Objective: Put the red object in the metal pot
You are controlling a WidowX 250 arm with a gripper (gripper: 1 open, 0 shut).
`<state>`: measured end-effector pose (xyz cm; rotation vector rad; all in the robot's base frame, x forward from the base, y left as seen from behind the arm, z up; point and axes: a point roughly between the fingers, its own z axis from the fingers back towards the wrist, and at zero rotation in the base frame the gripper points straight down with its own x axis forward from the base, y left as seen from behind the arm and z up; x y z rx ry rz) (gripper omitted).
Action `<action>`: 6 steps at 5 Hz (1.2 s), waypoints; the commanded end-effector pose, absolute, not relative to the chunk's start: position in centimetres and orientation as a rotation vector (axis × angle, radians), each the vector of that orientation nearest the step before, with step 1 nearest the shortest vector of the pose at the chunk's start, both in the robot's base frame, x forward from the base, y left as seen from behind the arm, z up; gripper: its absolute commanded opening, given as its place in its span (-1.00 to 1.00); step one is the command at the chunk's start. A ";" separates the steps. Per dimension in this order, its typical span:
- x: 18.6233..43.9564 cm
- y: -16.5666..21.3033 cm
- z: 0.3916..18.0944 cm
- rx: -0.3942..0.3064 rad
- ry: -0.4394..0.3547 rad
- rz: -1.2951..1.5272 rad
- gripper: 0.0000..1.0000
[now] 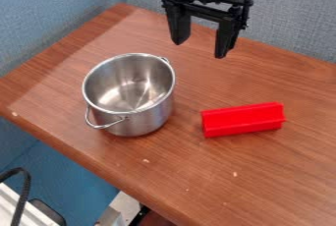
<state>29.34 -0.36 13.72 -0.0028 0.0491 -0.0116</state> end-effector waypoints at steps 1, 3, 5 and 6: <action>28.7 0.1 13.1 -0.001 0.067 -0.048 1.00; 26.7 -2.6 11.4 0.035 0.050 -0.461 1.00; 27.3 -5.4 9.2 0.082 0.029 -0.628 1.00; 27.8 -6.5 8.3 0.087 0.028 -0.615 1.00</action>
